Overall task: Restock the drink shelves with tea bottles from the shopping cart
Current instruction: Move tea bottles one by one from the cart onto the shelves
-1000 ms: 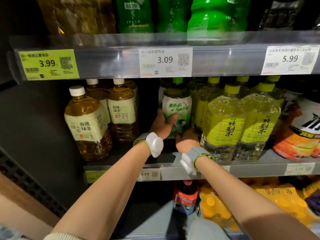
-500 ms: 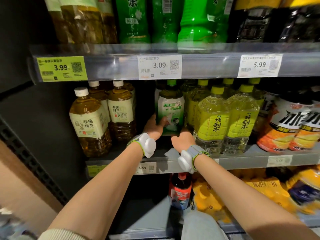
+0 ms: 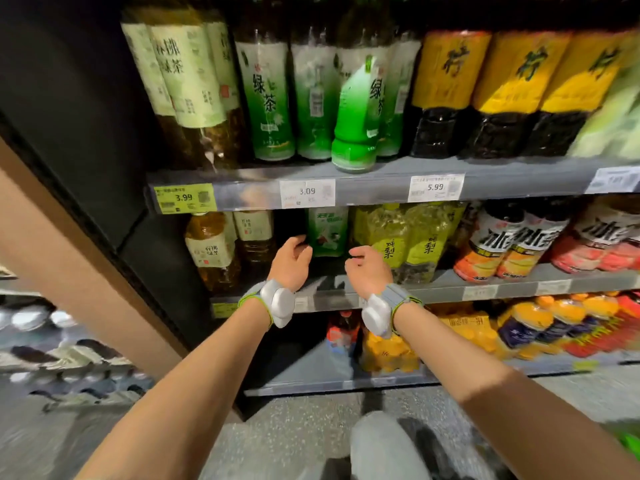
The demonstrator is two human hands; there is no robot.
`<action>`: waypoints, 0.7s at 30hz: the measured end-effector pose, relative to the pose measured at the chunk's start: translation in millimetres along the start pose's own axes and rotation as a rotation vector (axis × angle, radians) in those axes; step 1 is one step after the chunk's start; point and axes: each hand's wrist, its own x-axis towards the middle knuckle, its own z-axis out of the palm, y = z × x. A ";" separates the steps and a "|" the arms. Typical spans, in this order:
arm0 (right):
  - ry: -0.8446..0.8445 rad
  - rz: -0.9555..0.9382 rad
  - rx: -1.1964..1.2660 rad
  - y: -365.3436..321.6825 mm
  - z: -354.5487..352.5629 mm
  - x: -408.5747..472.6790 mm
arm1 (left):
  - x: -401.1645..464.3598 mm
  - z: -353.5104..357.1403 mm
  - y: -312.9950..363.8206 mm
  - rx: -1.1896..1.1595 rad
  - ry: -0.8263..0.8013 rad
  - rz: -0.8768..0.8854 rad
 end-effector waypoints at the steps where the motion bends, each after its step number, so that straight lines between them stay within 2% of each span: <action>1: -0.011 0.027 0.005 -13.4 -17.2 -14.9 | -14.7 -5.7 18.1 0.000 -0.020 -0.025; 2: -0.015 0.014 0.008 -16.7 -20.6 -20.2 | -20.9 -6.5 18.5 -0.007 -0.025 -0.025; 11: 0.051 0.157 -0.002 -104.6 -179.4 -156.8 | -139.8 -24.3 188.3 -0.030 -0.231 -0.105; 16: 0.112 0.208 -0.028 -112.5 -257.5 -224.9 | -205.9 -1.2 255.7 -0.079 -0.324 -0.119; 21: 0.210 0.301 0.006 -89.2 -324.3 -283.4 | -252.6 43.9 300.4 -0.018 -0.433 -0.017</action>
